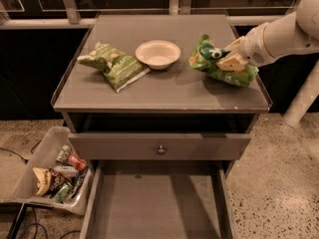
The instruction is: Place green rice chip bag into middle drawer
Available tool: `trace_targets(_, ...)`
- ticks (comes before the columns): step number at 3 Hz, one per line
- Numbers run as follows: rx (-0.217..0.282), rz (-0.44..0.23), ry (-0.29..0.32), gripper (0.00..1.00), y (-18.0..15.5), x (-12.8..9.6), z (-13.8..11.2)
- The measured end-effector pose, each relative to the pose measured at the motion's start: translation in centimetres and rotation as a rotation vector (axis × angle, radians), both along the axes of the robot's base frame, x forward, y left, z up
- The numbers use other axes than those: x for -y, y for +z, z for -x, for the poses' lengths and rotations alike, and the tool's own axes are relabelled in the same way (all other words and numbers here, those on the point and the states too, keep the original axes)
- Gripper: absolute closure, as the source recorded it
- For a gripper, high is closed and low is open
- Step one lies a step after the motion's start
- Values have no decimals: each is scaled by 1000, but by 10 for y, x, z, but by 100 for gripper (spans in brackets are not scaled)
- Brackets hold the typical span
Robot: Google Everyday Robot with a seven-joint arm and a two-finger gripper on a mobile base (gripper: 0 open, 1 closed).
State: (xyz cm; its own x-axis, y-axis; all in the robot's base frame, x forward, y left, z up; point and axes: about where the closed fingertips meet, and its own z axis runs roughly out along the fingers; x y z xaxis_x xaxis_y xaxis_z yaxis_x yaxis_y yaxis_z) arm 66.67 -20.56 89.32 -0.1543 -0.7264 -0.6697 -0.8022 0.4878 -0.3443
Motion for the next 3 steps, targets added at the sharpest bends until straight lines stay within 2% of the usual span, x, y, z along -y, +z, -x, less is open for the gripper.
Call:
trace_targets(1,31,-17,29,100,15,2,27)
trace_targets(3,81,-44,59,100,30,16,103)
